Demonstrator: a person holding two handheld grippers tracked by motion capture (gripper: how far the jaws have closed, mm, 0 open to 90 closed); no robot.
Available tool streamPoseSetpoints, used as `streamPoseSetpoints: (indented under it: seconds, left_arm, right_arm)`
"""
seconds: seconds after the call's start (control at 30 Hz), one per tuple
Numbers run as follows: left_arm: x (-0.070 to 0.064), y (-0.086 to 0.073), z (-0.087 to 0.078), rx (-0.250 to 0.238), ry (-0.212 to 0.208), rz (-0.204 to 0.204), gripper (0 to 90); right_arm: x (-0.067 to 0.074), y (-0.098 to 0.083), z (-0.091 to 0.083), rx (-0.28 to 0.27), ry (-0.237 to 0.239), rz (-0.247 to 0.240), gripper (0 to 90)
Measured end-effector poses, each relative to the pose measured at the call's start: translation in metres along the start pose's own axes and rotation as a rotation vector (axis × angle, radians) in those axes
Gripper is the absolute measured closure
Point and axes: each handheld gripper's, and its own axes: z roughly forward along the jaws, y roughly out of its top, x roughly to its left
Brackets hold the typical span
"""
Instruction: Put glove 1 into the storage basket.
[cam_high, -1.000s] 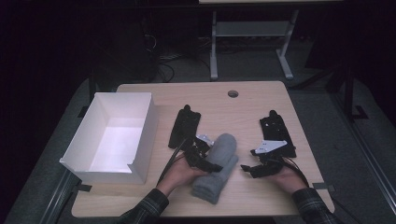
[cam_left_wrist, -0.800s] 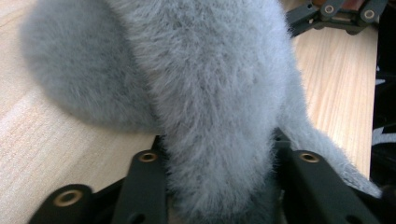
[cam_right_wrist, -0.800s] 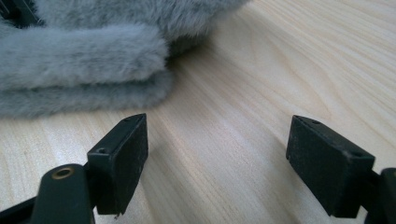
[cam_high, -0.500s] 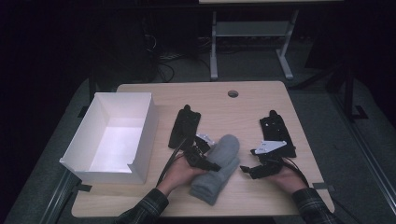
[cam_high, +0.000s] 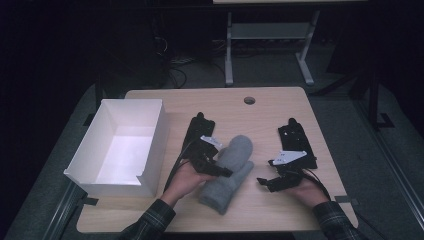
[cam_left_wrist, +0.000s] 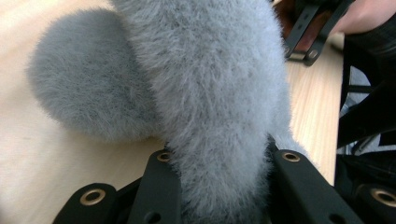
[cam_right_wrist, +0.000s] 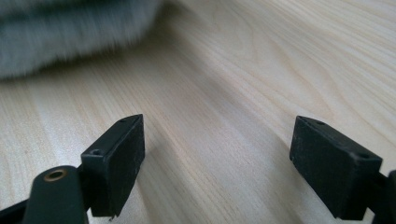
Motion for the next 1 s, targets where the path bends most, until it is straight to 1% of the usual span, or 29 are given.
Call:
streamPoseSetpoints:
  seconds: [0.03,0.07,0.17,0.23,0.33,0.4,0.53,0.57,0.73,0.9,0.93,0.97,1.0]
  left_arm:
    - [-0.001,0.002,-0.007,-0.022,0.009,0.001,72.5]
    - [-0.001,0.003,-0.012,-0.032,0.015,-0.001,72.4]
    - [0.000,0.007,-0.024,-0.051,0.026,-0.007,72.4]
    - [0.001,0.011,-0.035,-0.059,0.047,-0.008,72.4]
    - [-0.001,0.017,-0.048,-0.068,0.072,-0.003,72.4]
    - [-0.002,0.020,-0.054,-0.073,0.082,-0.003,72.4]
    - [-0.005,0.030,-0.074,-0.074,0.108,0.004,72.3]
    - [-0.005,0.031,-0.076,-0.077,0.111,0.002,72.3]
    - [-0.006,0.042,-0.102,-0.086,0.136,0.005,72.3]
    - [-0.006,0.052,-0.126,-0.077,0.166,0.016,72.3]
    - [-0.006,0.055,-0.135,-0.091,0.177,0.011,72.3]
    - [-0.006,0.055,-0.135,-0.091,0.177,0.011,72.3]
    - [-0.006,0.056,-0.140,-0.096,0.181,0.008,72.3]
  right_arm:
    - [0.000,0.000,0.000,0.000,0.000,0.000,18.1]
    - [0.000,0.000,0.000,0.000,0.000,0.000,18.0]
    - [0.000,0.000,0.000,0.000,0.000,-0.001,17.9]
    - [0.000,0.000,0.000,-0.001,0.001,0.000,17.7]
    - [0.000,0.000,0.000,0.000,0.001,0.002,17.5]
    - [0.000,0.000,0.000,0.000,0.000,0.001,17.4]
    - [0.000,0.000,0.000,0.001,0.001,0.004,17.3]
    - [0.000,0.000,0.000,0.001,0.001,0.005,17.3]
    - [0.000,0.000,0.000,0.002,-0.001,0.003,17.1]
    - [0.000,0.000,0.000,0.002,-0.002,0.001,17.0]
    - [0.000,0.000,0.000,0.002,-0.002,0.001,17.0]
    - [0.000,0.000,0.000,0.002,-0.002,0.001,17.0]
    - [0.000,0.000,0.000,0.002,-0.002,0.001,17.0]
